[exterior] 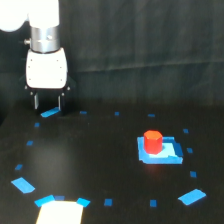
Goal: Pick up the red object from the table
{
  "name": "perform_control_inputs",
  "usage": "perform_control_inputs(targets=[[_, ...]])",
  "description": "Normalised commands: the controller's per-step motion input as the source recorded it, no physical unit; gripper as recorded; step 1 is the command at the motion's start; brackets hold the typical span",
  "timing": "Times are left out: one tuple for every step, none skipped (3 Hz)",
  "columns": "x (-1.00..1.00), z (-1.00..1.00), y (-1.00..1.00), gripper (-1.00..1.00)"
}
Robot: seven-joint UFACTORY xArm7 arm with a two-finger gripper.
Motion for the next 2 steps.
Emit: perform_control_inputs(targets=[[1.00, 0.51, -0.70, 1.00], [1.00, 1.00, -0.46, 1.00]])
